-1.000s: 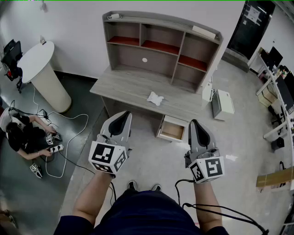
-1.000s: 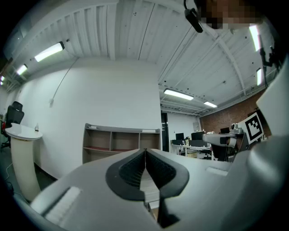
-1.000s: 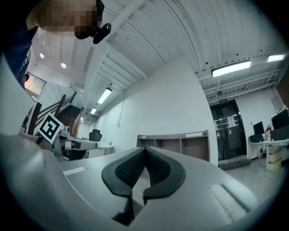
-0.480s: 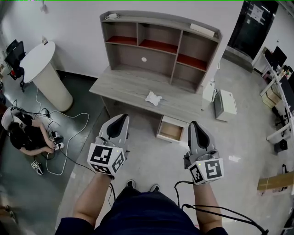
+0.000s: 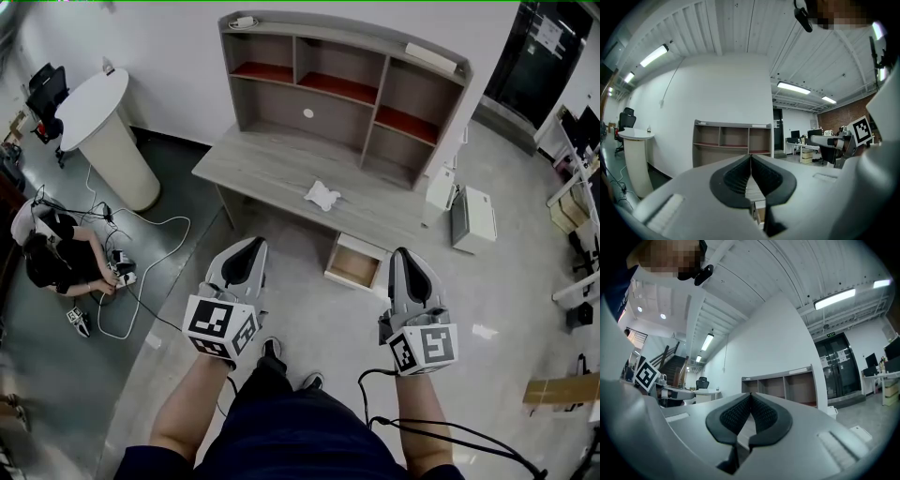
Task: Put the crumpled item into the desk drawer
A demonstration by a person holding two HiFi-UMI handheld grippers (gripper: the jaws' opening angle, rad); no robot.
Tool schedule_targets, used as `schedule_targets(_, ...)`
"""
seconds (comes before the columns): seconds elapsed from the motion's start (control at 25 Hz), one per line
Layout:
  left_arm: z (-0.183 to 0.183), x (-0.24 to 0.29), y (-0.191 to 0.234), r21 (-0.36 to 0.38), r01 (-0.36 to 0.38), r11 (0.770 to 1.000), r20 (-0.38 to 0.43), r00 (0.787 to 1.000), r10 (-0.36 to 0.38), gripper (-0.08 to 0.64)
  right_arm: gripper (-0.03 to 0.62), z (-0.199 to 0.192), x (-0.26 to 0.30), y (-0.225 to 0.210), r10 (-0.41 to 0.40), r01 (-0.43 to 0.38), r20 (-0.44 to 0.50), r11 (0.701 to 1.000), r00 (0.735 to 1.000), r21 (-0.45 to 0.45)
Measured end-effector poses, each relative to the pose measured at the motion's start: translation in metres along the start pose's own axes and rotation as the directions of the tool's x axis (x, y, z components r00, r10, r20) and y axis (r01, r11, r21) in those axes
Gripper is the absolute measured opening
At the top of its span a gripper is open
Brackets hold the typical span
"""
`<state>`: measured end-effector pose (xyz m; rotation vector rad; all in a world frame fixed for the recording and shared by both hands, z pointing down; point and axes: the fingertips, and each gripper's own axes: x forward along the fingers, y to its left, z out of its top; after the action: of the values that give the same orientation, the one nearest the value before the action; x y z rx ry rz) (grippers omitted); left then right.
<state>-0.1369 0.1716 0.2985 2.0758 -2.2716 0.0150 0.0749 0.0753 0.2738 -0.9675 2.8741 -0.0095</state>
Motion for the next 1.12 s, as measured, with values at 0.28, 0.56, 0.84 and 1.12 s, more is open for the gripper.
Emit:
schedule_targets(0.28, -0.013, 0.04, 0.021, -0.014, 0.024, 1.0, -0.012, 1.0, -0.024, 0.006, 0.006, -0.018, 0.032, -0.013, -0.031, 0.031, -0.028, 0.999, 0.999, 0.003)
schedule_targets(0.56, -0.029, 0.104, 0.056, -0.039, 0.099, 0.994, -0.04, 0.994, -0.101, 0.006, 0.006, -0.026, 0.086, -0.029, -0.113, 0.112, -0.053, 0.994, 0.992, -0.018)
schedule_targets(0.84, -0.052, 0.156, 0.088, -0.066, 0.185, 0.981, -0.09, 0.978, -0.191, 0.006, 0.006, -0.042, 0.134, -0.034, -0.193, 0.192, -0.096, 0.981, 0.976, -0.027)
schedule_targets(1.12, -0.083, 0.192, 0.106, -0.09, 0.235, 0.968, -0.15, 0.957, -0.247, 0.006, 0.006, -0.063, 0.168, -0.034, -0.231, 0.23, -0.142, 0.973, 0.962, -0.027)
